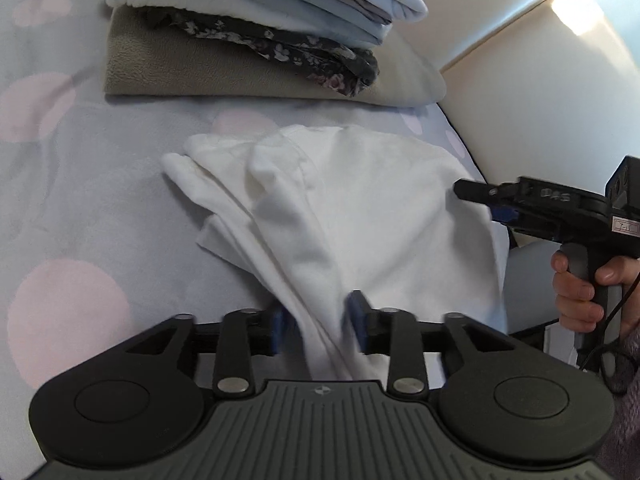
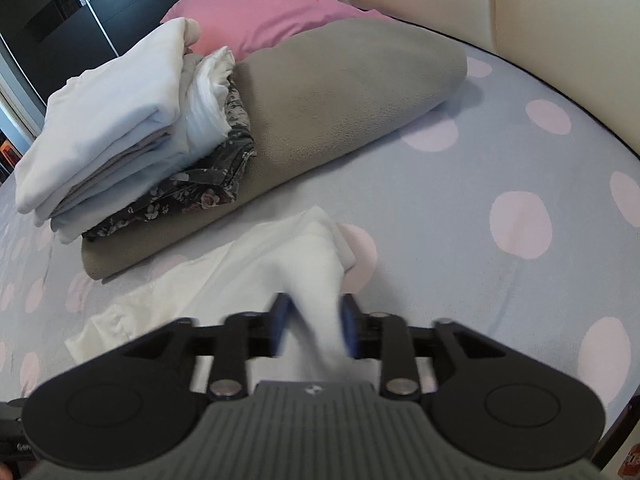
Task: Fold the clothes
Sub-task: 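Carry the folded white shirt with both grippers toward the folded clothes stack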
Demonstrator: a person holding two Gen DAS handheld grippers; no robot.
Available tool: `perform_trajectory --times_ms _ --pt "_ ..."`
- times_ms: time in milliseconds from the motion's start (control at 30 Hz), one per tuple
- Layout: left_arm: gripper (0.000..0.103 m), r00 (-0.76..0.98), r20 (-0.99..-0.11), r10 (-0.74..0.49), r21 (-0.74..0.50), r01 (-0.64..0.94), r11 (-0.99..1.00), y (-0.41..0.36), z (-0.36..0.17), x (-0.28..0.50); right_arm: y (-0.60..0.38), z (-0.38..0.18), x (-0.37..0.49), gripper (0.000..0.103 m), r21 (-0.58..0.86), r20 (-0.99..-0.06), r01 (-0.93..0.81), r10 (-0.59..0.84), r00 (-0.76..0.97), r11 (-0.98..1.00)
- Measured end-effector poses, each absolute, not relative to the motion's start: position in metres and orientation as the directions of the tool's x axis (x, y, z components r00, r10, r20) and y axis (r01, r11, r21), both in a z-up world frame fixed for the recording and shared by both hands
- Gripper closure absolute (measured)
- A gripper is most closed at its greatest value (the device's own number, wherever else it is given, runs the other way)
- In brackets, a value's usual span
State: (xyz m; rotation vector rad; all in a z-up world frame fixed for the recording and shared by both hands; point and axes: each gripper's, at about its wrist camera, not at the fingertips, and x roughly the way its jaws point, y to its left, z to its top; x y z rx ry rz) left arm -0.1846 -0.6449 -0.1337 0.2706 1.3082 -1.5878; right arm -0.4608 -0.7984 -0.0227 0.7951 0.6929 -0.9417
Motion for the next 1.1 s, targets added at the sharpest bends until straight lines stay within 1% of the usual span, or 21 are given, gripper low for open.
perform_trajectory --times_ms 67,100,267,400,533,567,600,633,667,700,733,800,867,900,967,1033,1100 --pt "0.057 -0.444 -0.693 -0.568 -0.604 0.788 0.120 -0.648 -0.133 -0.174 -0.810 -0.021 -0.463 0.040 0.334 -0.801 0.879 -0.390 0.455 0.340" --pt "0.057 -0.442 -0.690 -0.573 -0.609 0.783 0.129 -0.651 -0.133 -0.168 -0.816 -0.019 -0.463 0.039 0.351 -0.799 0.876 -0.383 0.464 0.329" --pt "0.057 -0.430 -0.705 -0.564 -0.605 0.779 0.162 -0.665 -0.137 -0.152 -0.845 -0.016 -0.454 0.038 0.381 -0.795 0.883 -0.390 0.465 0.275" --pt "0.057 -0.429 -0.707 -0.562 -0.612 0.769 0.183 -0.674 -0.144 -0.146 -0.873 -0.038 -0.441 0.038 0.375 -0.839 0.903 -0.337 0.427 0.211" --pt "0.057 -0.435 -0.702 -0.564 -0.625 0.756 0.195 -0.685 -0.152 -0.140 -0.892 -0.063 -0.429 0.039 0.378 -0.862 0.908 -0.290 0.417 0.181" --pt "0.058 -0.439 -0.701 -0.562 -0.627 0.755 0.192 -0.688 -0.153 -0.140 -0.896 -0.070 -0.425 0.041 0.384 -0.866 0.906 -0.271 0.419 0.176" --pt "0.060 -0.441 -0.702 -0.560 -0.625 0.758 0.186 -0.690 -0.154 -0.141 -0.898 -0.074 -0.421 0.051 0.387 -0.867 0.906 -0.265 0.421 0.172" --pt "0.062 -0.440 -0.704 -0.558 -0.620 0.764 0.179 -0.692 -0.153 -0.142 -0.899 -0.078 -0.418 0.057 0.390 -0.868 0.905 -0.260 0.423 0.169" --pt "0.069 -0.437 -0.708 -0.555 -0.612 0.772 0.172 -0.693 -0.153 -0.144 -0.899 -0.078 -0.415 0.065 0.387 -0.866 0.905 -0.269 0.422 0.175" --pt "0.075 -0.434 -0.708 -0.557 -0.606 0.778 0.165 -0.694 -0.152 -0.145 -0.899 -0.078 -0.413 0.069 0.383 -0.863 0.906 -0.280 0.421 0.183" --pt "0.077 -0.431 -0.704 -0.564 -0.603 0.782 0.156 -0.693 -0.150 -0.145 -0.899 -0.078 -0.410 0.072 0.378 -0.860 0.906 -0.291 0.420 0.190" --pt "0.090 -0.424 -0.697 -0.578 -0.597 0.790 0.140 -0.691 -0.146 -0.145 -0.896 -0.072 -0.407 0.081 0.363 -0.847 0.902 -0.322 0.424 0.233" --pt "0.095 -0.419 -0.674 -0.608 -0.589 0.802 0.099 -0.684 -0.136 -0.145 -0.889 -0.060 -0.408 0.085 0.362 -0.812 0.882 -0.362 0.457 0.302" --pt "0.097 -0.414 -0.660 -0.627 -0.580 0.812 0.074 -0.680 -0.130 -0.146 -0.884 -0.053 -0.410 0.085 0.365 -0.789 0.867 -0.382 0.482 0.340" --pt "0.097 -0.406 -0.636 -0.656 -0.555 0.832 0.024 -0.673 -0.120 -0.147 -0.877 -0.042 -0.413 0.086 0.359 -0.748 0.841 -0.413 0.519 0.405" --pt "0.097 -0.385 -0.645 -0.660 -0.513 0.858 0.001 -0.672 -0.116 -0.152 -0.871 -0.035 -0.416 0.086 0.340 -0.718 0.821 -0.438 0.541 0.458" --pt "0.097 -0.357 -0.673 -0.648 -0.478 0.878 0.012 -0.677 -0.120 -0.156 -0.869 -0.038 -0.412 0.086 0.301 -0.722 0.829 -0.456 0.521 0.472"
